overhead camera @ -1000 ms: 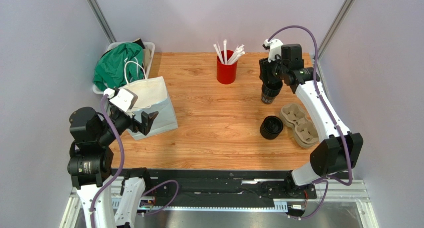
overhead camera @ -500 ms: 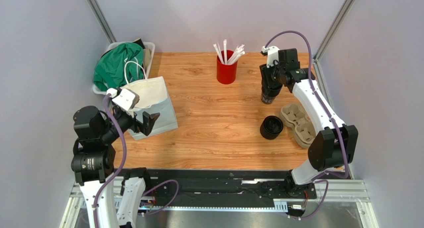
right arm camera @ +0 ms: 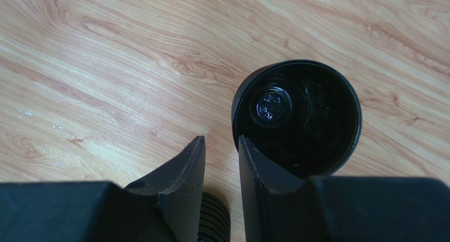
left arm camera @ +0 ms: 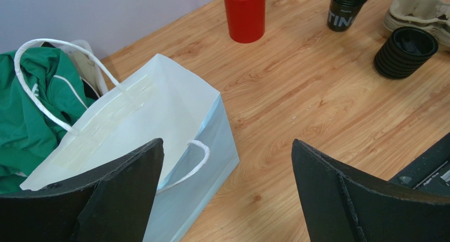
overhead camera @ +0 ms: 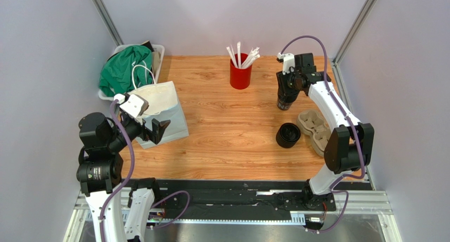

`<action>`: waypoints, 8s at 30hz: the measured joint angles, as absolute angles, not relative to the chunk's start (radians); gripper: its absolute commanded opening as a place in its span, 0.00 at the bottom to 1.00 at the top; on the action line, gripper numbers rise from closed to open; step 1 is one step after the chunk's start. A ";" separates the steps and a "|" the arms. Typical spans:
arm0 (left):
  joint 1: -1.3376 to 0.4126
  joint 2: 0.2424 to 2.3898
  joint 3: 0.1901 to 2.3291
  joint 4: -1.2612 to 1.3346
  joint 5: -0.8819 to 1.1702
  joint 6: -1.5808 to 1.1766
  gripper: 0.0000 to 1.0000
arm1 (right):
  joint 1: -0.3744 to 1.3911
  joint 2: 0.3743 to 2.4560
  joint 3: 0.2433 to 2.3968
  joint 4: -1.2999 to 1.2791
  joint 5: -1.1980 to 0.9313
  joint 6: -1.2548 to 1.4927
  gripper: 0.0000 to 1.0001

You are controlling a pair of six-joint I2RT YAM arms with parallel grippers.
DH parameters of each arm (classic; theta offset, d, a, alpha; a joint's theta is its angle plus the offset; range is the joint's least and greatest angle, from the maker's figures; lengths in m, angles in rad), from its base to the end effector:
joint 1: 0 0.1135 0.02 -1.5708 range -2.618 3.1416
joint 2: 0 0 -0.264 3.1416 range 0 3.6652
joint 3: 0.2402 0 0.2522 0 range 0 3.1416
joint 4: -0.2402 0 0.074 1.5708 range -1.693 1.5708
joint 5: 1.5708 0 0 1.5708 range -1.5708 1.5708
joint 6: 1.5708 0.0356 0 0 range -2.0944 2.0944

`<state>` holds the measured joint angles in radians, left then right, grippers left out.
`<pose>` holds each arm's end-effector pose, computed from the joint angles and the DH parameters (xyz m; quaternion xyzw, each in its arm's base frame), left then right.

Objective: Pack the takeout coffee

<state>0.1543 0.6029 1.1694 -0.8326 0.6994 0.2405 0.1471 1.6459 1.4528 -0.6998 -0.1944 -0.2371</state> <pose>0.0774 -0.0112 0.4187 0.2400 0.7369 -0.1551 0.6126 0.3551 0.0596 0.3038 -0.2109 0.9152 0.0765 0.3347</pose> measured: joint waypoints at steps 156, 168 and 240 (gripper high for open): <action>0.244 0.607 1.117 -0.773 0.724 0.203 0.99 | 0.889 1.703 1.272 -0.438 0.096 -0.333 0.04; 0.249 0.607 1.108 -0.768 0.724 0.203 0.99 | 0.938 1.747 1.272 -0.415 0.132 -0.330 0.16; 0.265 0.551 1.084 -0.742 0.728 0.183 0.99 | 0.445 1.055 0.762 -0.655 0.035 -0.470 0.45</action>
